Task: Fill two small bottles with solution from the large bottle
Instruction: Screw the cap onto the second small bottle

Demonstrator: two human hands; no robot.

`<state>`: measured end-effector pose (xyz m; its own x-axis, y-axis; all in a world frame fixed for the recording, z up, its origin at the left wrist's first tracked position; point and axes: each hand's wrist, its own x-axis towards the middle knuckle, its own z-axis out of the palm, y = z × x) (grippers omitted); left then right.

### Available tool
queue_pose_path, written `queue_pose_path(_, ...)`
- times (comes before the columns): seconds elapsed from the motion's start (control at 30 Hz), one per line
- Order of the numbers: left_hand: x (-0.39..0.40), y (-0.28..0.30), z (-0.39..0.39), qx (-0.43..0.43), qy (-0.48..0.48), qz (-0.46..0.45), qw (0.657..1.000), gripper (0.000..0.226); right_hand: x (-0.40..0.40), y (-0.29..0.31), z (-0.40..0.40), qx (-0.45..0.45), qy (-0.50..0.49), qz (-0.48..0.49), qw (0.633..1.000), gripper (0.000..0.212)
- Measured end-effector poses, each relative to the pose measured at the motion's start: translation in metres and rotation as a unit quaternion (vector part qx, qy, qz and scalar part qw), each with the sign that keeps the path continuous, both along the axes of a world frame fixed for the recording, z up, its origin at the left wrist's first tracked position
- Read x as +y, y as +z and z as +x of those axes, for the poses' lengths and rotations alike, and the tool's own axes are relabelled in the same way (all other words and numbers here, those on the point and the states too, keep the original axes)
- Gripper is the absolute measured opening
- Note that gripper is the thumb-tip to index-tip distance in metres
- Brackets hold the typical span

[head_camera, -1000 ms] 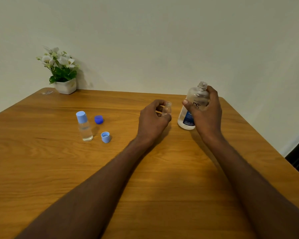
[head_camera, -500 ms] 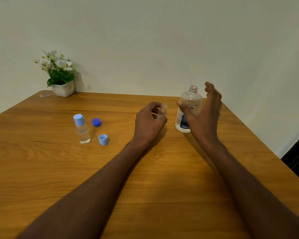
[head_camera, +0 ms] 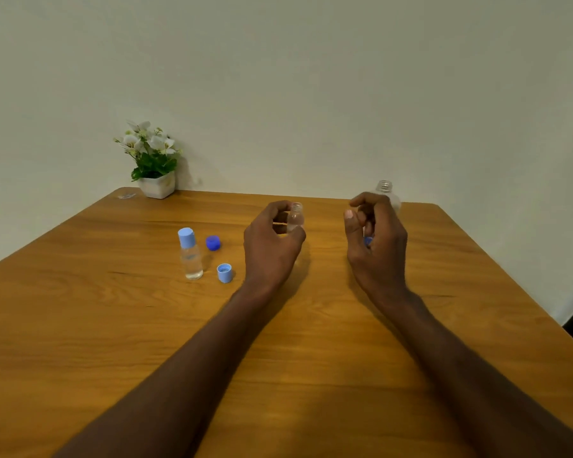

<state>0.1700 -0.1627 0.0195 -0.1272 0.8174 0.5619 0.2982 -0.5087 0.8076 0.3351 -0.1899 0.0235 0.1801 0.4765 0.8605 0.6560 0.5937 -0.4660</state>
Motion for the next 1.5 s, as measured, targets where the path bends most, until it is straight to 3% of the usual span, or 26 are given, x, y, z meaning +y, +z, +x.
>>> queue_pose_path(0.3,-0.052,-0.002,-0.087,-0.006,0.031,-0.018,0.999,0.024,-0.012,-0.014,-0.053,-0.037,0.137,-0.234,0.962,0.008)
queue_pose_path(0.53,-0.078,-0.009,-0.126,0.014,0.06,-0.032,0.998,0.023,-0.005,-0.017,-0.105,-0.157,0.162,-0.378,0.898,0.044)
queue_pose_path(0.67,-0.083,-0.013,-0.133,0.01,0.068,-0.032,0.997,0.029,0.006,-0.019,-0.125,-0.178,0.184,-0.36,0.897,0.055)
queue_pose_path(0.77,-0.083,-0.015,-0.132,0.001,0.061,-0.034,0.998,0.029,0.013,-0.023,-0.131,-0.226,0.157,-0.353,0.894,0.047)
queue_pose_path(0.93,-0.073,-0.013,-0.119,-0.004,0.042,-0.048,0.998,0.031,0.015,-0.022,-0.116,-0.037,0.173,-0.315,0.932,0.026)
queue_pose_path(1.13,-0.05,-0.005,-0.085,-0.007,0.023,-0.051,0.998,0.028,0.018,-0.003,-0.075,0.117,0.134,-0.265,0.948,0.032)
queue_pose_path(1.23,-0.032,-0.002,-0.064,-0.006,0.011,-0.048,0.999,0.031,0.022,0.004,-0.063,0.146,0.118,-0.205,0.96,0.025)
queue_pose_path(1.33,-0.015,-0.004,-0.046,-0.013,0.002,-0.044,0.999,0.031,0.024,0.003,-0.062,0.122,0.08,-0.162,0.976,0.031)
queue_pose_path(1.5,0.005,-0.01,-0.023,-0.014,-0.016,-0.048,0.999,0.029,0.03,-0.003,-0.063,0.125,0.065,-0.142,0.98,0.03)
